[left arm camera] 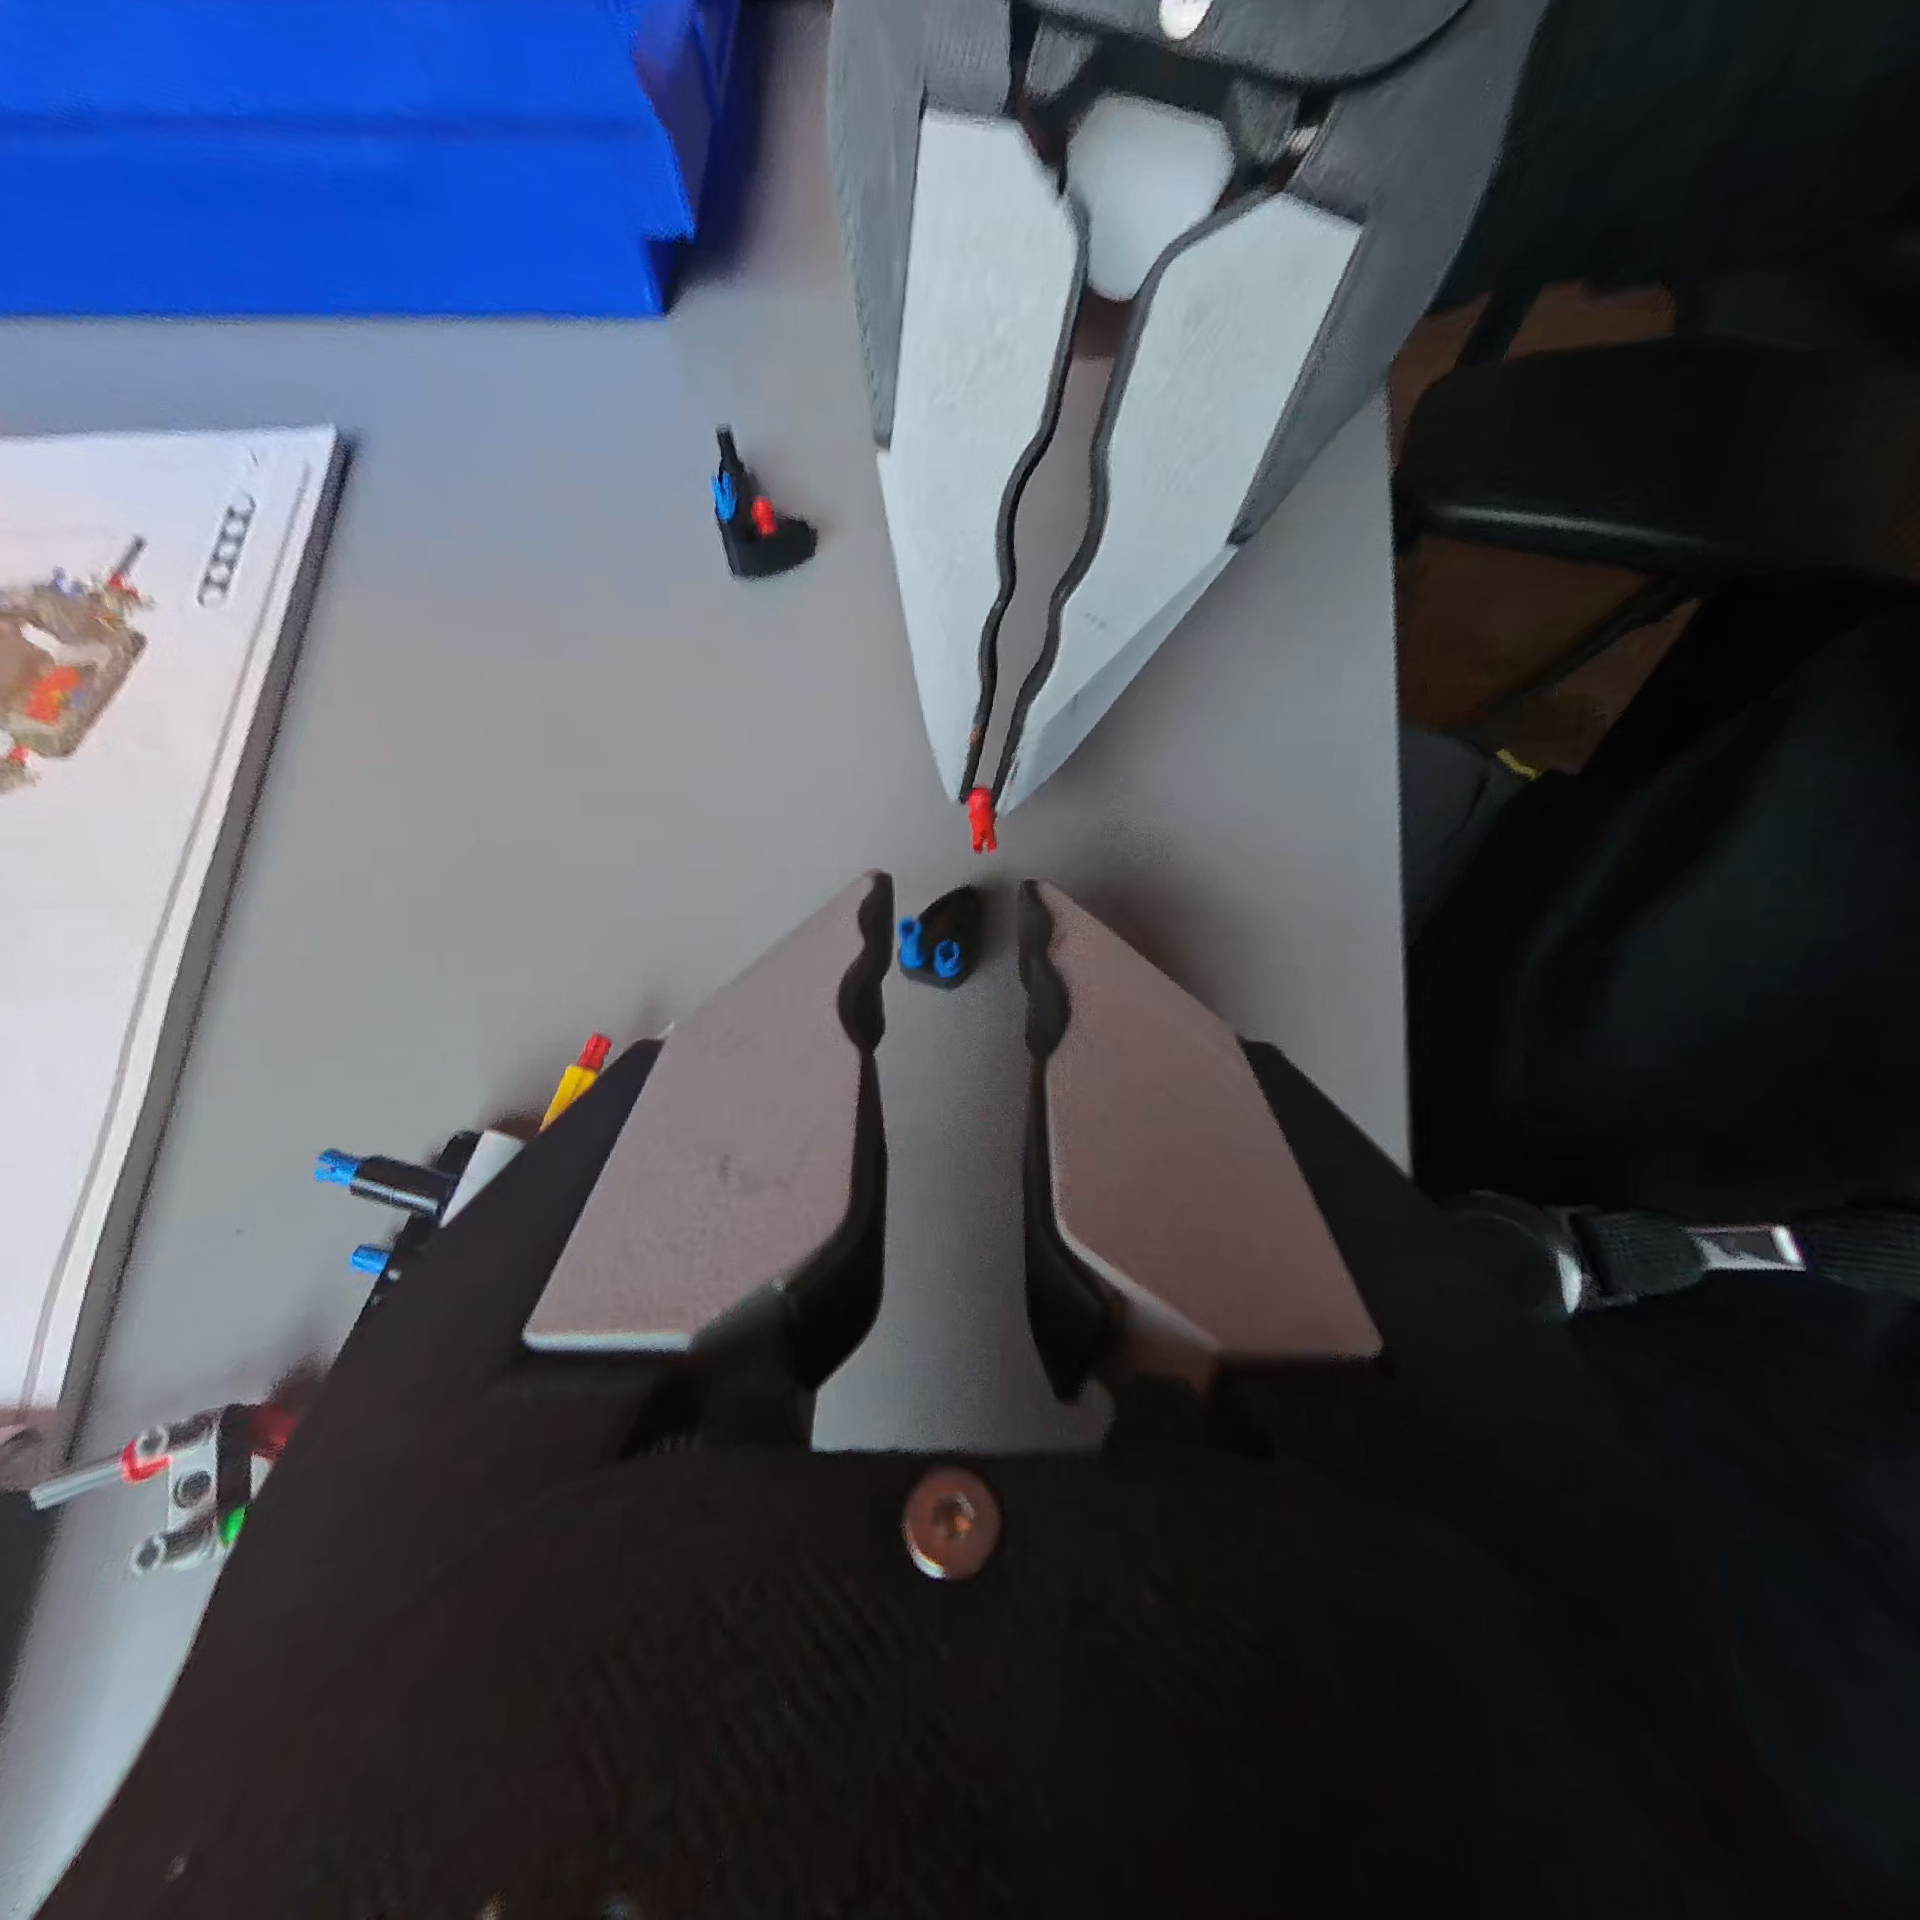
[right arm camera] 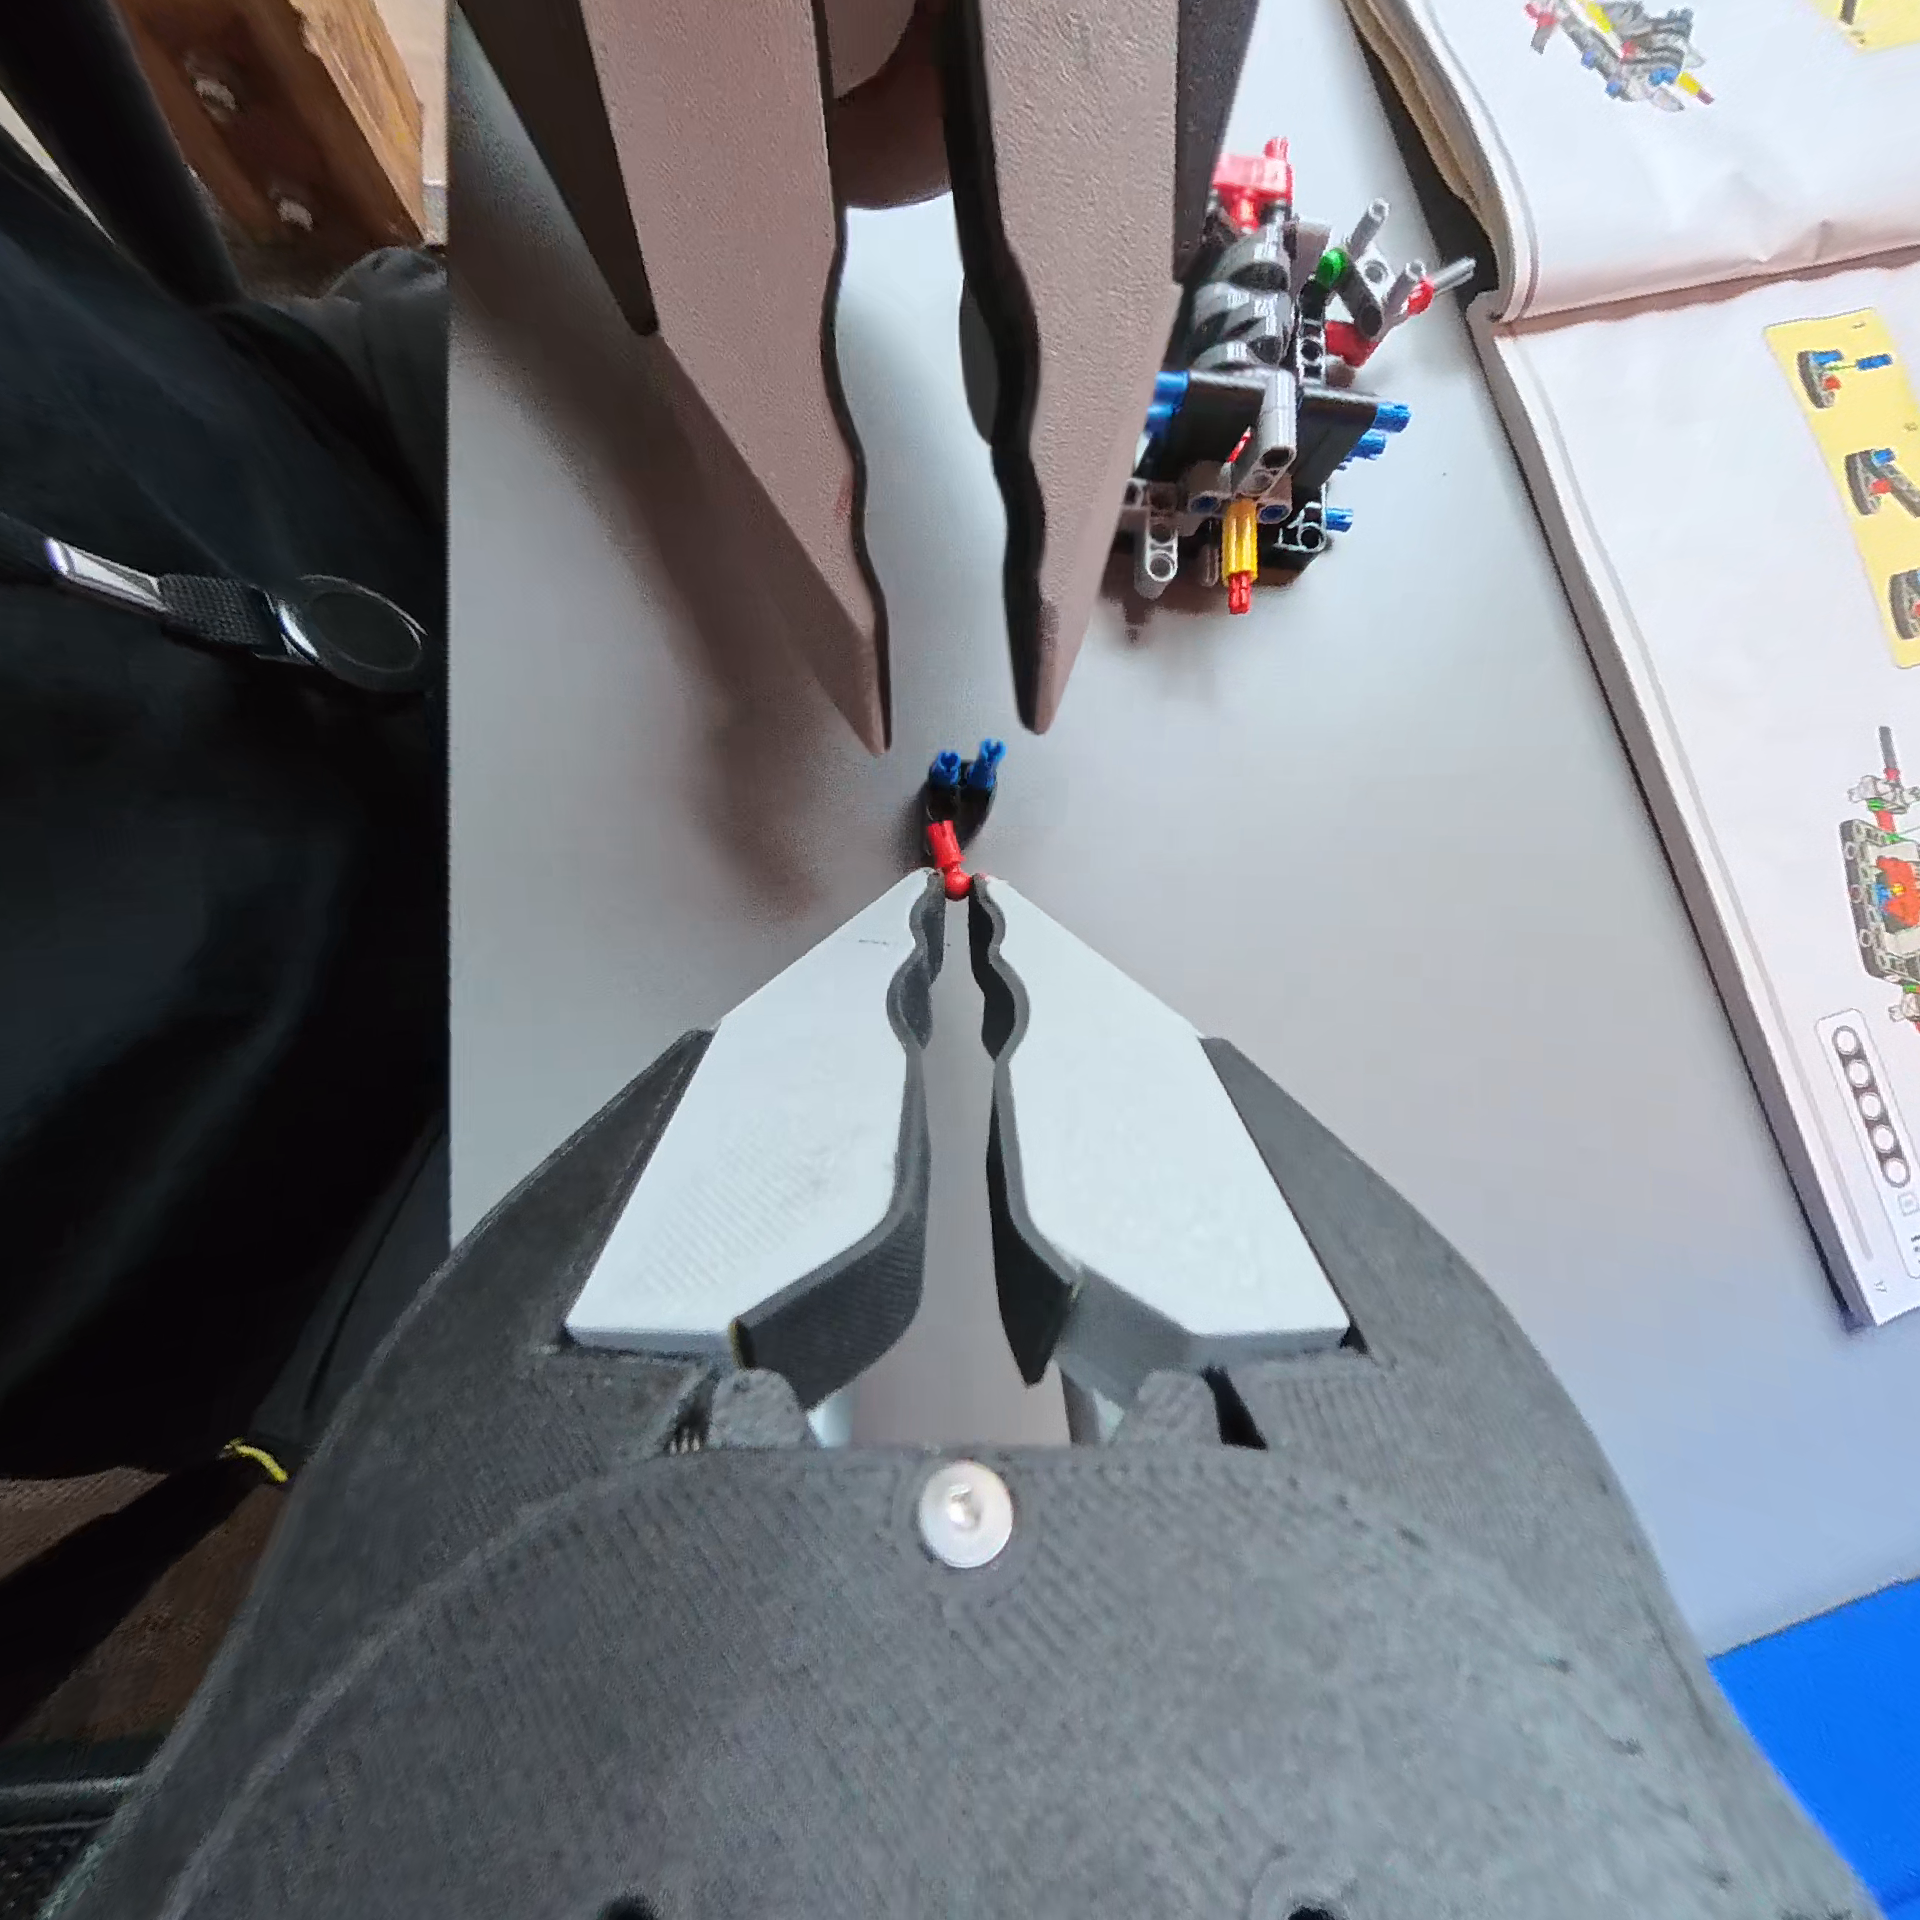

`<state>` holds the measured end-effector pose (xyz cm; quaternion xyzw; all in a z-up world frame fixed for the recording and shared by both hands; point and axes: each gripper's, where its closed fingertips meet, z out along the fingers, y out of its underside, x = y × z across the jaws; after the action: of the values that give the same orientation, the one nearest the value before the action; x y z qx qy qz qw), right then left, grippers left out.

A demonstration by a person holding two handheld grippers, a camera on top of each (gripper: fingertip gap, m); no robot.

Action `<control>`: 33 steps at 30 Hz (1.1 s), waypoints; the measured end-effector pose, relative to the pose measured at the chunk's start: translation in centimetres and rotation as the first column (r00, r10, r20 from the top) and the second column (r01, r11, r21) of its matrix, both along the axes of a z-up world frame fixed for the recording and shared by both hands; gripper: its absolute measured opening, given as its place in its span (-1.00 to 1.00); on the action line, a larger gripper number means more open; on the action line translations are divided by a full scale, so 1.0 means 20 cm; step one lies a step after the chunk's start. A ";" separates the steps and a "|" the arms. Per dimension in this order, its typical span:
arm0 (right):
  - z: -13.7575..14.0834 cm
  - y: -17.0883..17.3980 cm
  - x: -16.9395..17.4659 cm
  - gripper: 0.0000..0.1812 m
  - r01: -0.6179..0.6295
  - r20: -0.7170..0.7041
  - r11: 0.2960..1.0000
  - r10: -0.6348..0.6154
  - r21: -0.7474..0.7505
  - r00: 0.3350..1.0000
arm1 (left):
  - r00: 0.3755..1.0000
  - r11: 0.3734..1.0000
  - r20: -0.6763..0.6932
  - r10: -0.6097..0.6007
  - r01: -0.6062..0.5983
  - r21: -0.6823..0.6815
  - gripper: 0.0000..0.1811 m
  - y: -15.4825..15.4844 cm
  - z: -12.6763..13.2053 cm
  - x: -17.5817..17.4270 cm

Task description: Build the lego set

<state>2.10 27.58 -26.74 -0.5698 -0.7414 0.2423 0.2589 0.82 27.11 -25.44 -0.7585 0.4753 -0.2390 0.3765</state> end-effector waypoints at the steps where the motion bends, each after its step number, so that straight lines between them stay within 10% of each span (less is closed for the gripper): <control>1: 0.01 0.00 0.00 -0.99 0.001 -0.008 1.000 -0.001 -0.004 1.000 | 1.000 1.000 0.013 -0.011 0.011 0.008 -0.80 -0.01 0.02 0.02; 18: 0.07 -0.04 -0.06 -0.99 -0.007 -0.097 1.000 0.005 -0.020 0.995 | 1.000 0.999 -0.006 -0.019 0.019 0.037 -0.99 -0.02 -0.01 0.04; 27: 0.24 -0.05 -0.04 -0.95 -0.041 -0.343 0.883 -0.139 -0.468 0.929 | 0.995 0.988 0.091 -0.041 0.026 0.152 -0.99 -0.02 0.09 0.06; 33: 0.20 -0.05 -0.04 -0.96 -0.010 -0.318 0.909 -0.136 -0.417 0.938 | 0.996 0.983 0.083 -0.032 0.017 0.185 -0.99 -0.01 0.11 0.07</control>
<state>1.25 26.61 -22.66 -0.5850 -0.5983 0.4793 0.2649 2.18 26.91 -23.28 -0.7035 0.4880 -0.2310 0.4621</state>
